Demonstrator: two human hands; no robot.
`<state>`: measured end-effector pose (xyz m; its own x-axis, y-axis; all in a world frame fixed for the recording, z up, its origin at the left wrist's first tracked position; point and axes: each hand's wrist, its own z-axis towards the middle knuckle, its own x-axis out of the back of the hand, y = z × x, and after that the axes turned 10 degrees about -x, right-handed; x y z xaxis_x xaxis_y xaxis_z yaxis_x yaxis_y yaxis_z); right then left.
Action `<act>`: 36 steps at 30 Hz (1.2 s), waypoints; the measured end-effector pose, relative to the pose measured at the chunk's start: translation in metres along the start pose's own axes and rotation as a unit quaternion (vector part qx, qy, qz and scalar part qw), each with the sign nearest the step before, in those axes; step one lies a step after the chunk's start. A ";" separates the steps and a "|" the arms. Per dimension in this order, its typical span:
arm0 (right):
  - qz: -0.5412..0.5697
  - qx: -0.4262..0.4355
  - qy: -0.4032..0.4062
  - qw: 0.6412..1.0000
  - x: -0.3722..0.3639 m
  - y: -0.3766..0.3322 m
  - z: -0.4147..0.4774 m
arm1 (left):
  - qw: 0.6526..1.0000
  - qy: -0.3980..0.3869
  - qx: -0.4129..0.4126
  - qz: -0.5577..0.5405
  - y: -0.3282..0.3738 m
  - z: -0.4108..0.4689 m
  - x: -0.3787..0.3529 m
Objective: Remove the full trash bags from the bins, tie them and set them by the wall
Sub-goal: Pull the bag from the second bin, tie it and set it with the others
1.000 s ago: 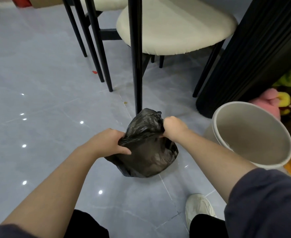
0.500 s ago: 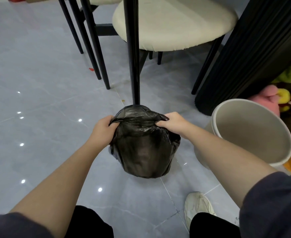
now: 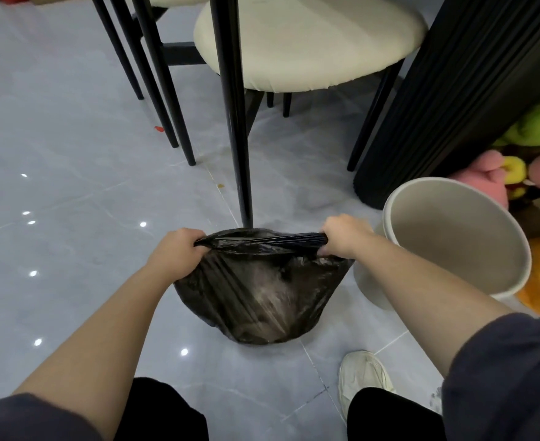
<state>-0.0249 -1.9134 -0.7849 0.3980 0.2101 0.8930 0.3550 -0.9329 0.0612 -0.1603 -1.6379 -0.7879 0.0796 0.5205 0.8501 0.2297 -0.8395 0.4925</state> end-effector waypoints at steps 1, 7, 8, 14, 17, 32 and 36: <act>-0.013 -0.032 0.015 0.999 0.001 0.003 -0.002 | 1.000 -0.002 0.015 0.006 -0.003 0.001 -0.002; 0.162 -0.196 -0.050 0.966 0.007 0.011 -0.004 | 0.994 0.021 0.101 0.029 -0.014 0.002 -0.004; 0.223 -0.224 -0.072 0.946 0.007 0.012 -0.003 | 0.993 0.025 0.113 0.031 -0.015 0.001 -0.004; 0.561 -0.265 -0.081 0.780 0.015 0.014 0.005 | 0.987 0.067 0.136 0.045 -0.017 0.002 0.000; 0.652 -0.248 -0.057 0.714 0.020 0.012 0.010 | 0.983 0.081 0.149 0.065 -0.015 0.001 0.001; 0.631 -0.300 0.094 0.709 0.030 0.029 0.009 | 0.973 0.098 0.181 0.105 -0.002 -0.005 0.010; 0.626 -0.198 0.053 0.752 0.036 0.024 0.000 | 0.988 0.138 0.070 0.008 0.007 -0.004 0.013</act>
<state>-0.0019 -1.9281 -0.7517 0.1337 -0.9109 0.3903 -0.5303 -0.3984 -0.7484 -0.1616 -1.6377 -0.7731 -0.1791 0.4286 0.8856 0.3636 -0.8076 0.4643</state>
